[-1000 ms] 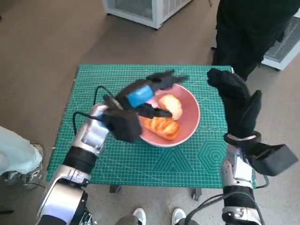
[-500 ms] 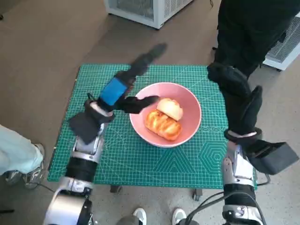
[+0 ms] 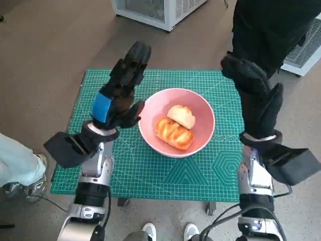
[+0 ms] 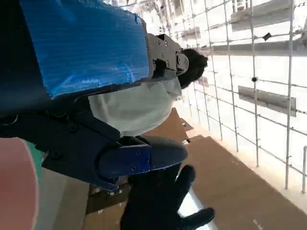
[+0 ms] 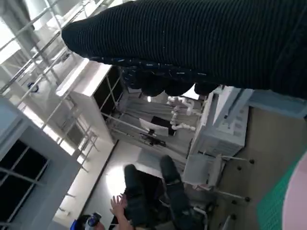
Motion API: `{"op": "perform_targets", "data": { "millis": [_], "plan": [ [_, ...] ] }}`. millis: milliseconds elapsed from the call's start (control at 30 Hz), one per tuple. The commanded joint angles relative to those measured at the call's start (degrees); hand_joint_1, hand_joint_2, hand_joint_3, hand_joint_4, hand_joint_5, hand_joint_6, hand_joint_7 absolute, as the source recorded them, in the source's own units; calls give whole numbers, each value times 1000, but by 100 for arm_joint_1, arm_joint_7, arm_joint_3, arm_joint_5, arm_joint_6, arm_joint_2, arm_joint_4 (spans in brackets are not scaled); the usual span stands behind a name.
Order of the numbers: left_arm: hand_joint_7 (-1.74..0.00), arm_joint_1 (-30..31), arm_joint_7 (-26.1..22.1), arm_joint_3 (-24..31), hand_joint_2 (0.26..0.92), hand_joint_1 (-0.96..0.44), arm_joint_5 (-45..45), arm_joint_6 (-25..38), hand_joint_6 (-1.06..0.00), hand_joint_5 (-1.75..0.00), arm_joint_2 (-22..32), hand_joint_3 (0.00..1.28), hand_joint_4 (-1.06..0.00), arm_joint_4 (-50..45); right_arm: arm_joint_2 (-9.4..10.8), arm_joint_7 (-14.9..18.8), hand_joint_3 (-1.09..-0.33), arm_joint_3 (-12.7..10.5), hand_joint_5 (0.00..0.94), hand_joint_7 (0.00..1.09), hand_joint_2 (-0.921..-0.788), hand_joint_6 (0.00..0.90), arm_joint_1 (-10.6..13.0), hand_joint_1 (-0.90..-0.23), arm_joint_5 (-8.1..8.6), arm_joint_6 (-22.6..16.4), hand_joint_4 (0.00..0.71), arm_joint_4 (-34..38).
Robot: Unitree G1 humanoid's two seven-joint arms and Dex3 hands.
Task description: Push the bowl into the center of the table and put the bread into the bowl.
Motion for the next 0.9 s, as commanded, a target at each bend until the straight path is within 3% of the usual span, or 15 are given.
{"op": "perform_targets", "data": {
  "millis": [33,900],
  "plan": [
    [-5,31,-128,111,921,-761,-68,-70,-165,-19,52,520,-66,-32,-14,-52,-796,31,4,488,-921,123,13,-758,-50,96,216,9],
    [-4,226,-261,183,921,-753,-170,115,-162,-4,-46,433,-64,-382,-135,-149,-775,51,3,469,-921,142,56,-765,-100,244,218,-123]
  ]
}}
